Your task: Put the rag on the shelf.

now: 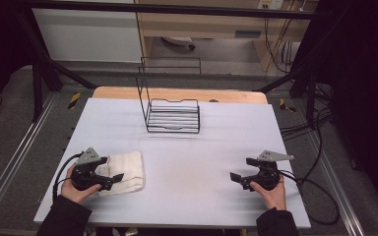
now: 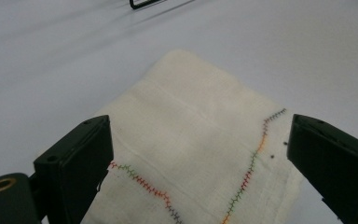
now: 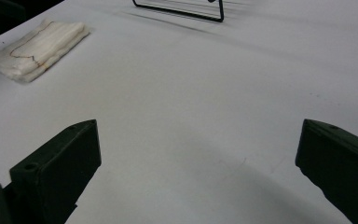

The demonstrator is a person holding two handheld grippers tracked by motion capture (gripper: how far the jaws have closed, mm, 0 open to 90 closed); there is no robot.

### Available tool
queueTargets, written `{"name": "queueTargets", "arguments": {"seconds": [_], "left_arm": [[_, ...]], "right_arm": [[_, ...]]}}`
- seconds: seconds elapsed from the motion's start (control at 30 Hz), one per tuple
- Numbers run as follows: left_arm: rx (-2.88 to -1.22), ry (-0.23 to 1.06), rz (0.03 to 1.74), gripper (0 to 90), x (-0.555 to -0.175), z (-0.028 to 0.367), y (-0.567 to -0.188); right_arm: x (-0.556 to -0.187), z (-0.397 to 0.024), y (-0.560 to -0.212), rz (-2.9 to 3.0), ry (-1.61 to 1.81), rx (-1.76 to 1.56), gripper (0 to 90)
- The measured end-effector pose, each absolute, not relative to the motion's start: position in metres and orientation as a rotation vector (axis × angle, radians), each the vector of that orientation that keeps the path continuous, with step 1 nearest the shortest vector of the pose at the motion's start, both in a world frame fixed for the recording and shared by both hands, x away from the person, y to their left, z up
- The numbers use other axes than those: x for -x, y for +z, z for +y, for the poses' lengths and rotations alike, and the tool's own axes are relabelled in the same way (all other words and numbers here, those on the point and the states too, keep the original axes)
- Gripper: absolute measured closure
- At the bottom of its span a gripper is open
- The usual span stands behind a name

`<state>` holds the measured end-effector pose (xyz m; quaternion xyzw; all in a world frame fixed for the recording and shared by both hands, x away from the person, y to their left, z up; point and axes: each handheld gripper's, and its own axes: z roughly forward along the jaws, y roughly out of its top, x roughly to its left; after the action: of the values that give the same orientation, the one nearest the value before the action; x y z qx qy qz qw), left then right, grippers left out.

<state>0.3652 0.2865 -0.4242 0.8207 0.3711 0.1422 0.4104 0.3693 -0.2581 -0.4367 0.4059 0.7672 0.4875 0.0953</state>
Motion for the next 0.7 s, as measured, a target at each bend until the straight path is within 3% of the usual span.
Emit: {"name": "queueTargets", "arguments": {"seconds": [0.7], "left_arm": [[-2.089, 0.324, 0.890, 11.0, -0.361, 0.254, -0.422]], "right_arm": [[-0.369, -0.258, -0.436, 2.272, 1.424, -1.206, 0.6]]}}
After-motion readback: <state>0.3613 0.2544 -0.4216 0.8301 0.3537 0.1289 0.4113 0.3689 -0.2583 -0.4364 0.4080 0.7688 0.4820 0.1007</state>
